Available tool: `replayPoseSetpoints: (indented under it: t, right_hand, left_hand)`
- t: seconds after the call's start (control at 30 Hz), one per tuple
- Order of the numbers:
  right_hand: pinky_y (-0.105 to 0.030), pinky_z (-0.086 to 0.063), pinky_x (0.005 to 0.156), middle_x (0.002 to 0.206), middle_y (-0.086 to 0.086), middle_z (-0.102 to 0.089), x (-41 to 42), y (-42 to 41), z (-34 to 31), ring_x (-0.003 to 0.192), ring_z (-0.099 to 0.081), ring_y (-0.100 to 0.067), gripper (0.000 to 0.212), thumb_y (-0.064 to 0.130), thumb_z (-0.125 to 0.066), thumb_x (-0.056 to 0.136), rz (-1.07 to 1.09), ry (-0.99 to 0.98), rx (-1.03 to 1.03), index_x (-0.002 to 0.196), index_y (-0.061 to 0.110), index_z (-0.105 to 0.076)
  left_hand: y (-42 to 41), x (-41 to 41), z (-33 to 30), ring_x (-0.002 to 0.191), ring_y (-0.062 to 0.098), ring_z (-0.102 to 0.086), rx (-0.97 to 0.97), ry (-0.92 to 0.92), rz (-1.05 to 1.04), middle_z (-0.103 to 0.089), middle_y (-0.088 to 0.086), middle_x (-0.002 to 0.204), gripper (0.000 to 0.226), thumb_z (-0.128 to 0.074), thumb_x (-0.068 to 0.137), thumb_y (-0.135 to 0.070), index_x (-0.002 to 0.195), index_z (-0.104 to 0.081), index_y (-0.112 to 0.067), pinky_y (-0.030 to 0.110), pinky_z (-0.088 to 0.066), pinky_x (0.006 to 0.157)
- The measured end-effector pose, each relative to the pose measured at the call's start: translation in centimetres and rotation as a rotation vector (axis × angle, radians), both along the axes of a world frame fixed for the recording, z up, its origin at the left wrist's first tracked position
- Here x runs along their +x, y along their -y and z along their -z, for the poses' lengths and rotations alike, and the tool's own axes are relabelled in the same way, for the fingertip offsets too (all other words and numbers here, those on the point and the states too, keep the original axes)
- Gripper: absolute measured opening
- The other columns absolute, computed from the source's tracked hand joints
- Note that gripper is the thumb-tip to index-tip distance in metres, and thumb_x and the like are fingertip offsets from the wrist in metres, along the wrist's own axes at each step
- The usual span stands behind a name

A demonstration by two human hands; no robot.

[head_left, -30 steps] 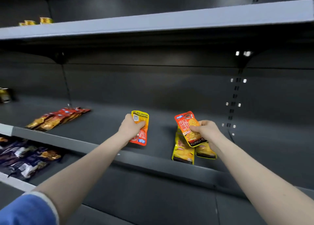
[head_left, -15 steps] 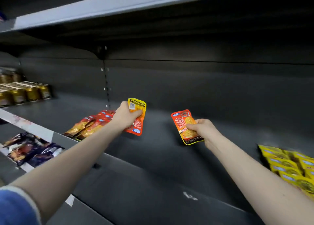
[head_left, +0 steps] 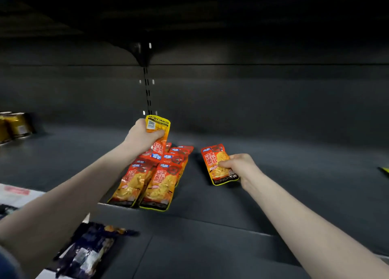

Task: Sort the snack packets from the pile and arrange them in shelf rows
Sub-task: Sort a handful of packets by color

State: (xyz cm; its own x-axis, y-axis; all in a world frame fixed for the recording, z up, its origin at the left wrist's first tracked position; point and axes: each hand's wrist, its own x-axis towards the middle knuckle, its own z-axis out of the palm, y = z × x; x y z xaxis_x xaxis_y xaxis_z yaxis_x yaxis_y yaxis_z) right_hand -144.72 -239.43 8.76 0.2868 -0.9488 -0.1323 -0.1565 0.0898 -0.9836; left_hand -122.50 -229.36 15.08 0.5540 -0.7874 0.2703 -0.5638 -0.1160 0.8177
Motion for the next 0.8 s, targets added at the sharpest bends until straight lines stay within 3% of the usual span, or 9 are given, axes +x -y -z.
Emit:
replayPoseSetpoints:
  t: [0.07,0.2,0.3,0.37,0.47,0.53,0.67,0.8]
  right_hand:
    - [-0.040,-0.053,0.086,0.096,-0.020,-0.069,2.0,-1.1,0.2,0.086,-0.066,-0.031,0.026,-0.003,-0.073,0.072,0.069,0.002,0.010,0.097,-0.003,-0.064]
    - [-0.027,-0.052,0.061,0.081,-0.012,-0.067,4.5,-3.2,0.0,0.065,-0.063,-0.019,0.021,-0.006,-0.072,0.074,0.137,0.053,0.015,0.090,0.001,-0.061]
    - [-0.035,-0.056,0.075,0.089,-0.016,-0.069,5.3,-3.9,-0.5,0.075,-0.066,-0.025,0.021,-0.006,-0.073,0.074,0.183,0.073,0.006,0.089,0.002,-0.062]
    - [-0.034,-0.055,0.074,0.084,-0.014,-0.069,5.5,-3.9,-0.7,0.072,-0.066,-0.024,0.018,-0.006,-0.072,0.074,0.207,0.069,-0.013,0.083,0.005,-0.060]
    - [-0.026,-0.052,0.058,0.075,-0.011,-0.066,5.4,-3.8,-0.8,0.062,-0.063,-0.019,0.018,-0.007,-0.071,0.075,0.231,0.072,-0.023,0.081,0.004,-0.058]
    - [-0.022,-0.050,0.051,0.071,-0.011,-0.065,5.1,-3.6,-0.4,0.056,-0.061,-0.017,0.016,-0.007,-0.070,0.076,0.256,0.062,-0.003,0.081,0.004,-0.058]
    - [-0.020,-0.046,0.047,0.074,-0.011,-0.065,4.3,-2.4,0.6,0.054,-0.060,-0.016,0.017,-0.002,-0.073,0.075,0.338,0.004,0.023,0.085,0.004,-0.062]
    - [-0.021,-0.033,0.043,0.067,-0.006,-0.061,4.1,-0.7,0.8,0.051,-0.048,-0.013,0.021,0.006,-0.077,0.073,0.381,-0.137,-0.026,0.070,0.012,-0.058]
  left_hand:
    - [-0.2,2.2,0.1,0.079,0.027,-0.064,-0.020,-0.010,0.051,-0.066,0.011,0.087,0.017,-0.065,0.088,-0.019,0.077,-0.051,-0.018,0.040,-0.051,0.079]
    - [-0.3,5.5,0.3,0.065,0.019,-0.062,-0.036,-0.042,0.135,-0.065,0.007,0.076,0.018,-0.063,0.089,-0.019,0.076,-0.051,-0.017,0.031,-0.048,0.066]
    - [-0.1,6.6,0.5,0.067,0.022,-0.062,-0.029,-0.059,0.163,-0.064,0.009,0.075,0.022,-0.062,0.090,-0.017,0.072,-0.049,-0.017,0.033,-0.049,0.070]
    - [0.2,7.1,0.7,0.071,0.027,-0.062,-0.022,-0.073,0.181,-0.064,0.012,0.078,0.022,-0.061,0.090,-0.016,0.072,-0.049,-0.016,0.037,-0.049,0.073]
    - [1.2,7.6,1.4,0.079,0.030,-0.066,-0.021,-0.096,0.223,-0.068,0.016,0.086,0.013,-0.062,0.088,-0.019,0.079,-0.055,-0.011,0.039,-0.051,0.074]
    - [1.9,7.8,1.9,0.081,0.028,-0.067,-0.006,-0.099,0.238,-0.069,0.014,0.091,0.019,-0.064,0.086,-0.023,0.093,-0.059,-0.006,0.037,-0.052,0.072]
    - [3.2,7.8,2.3,0.080,0.026,-0.068,0.010,-0.107,0.282,-0.068,0.014,0.091,0.034,-0.064,0.082,-0.030,0.101,-0.058,-0.003,0.037,-0.052,0.070]
    - [4.3,7.5,2.3,0.076,0.025,-0.068,0.016,-0.101,0.311,-0.067,0.012,0.089,0.040,-0.064,0.079,-0.037,0.100,-0.056,-0.003,0.037,-0.052,0.068]
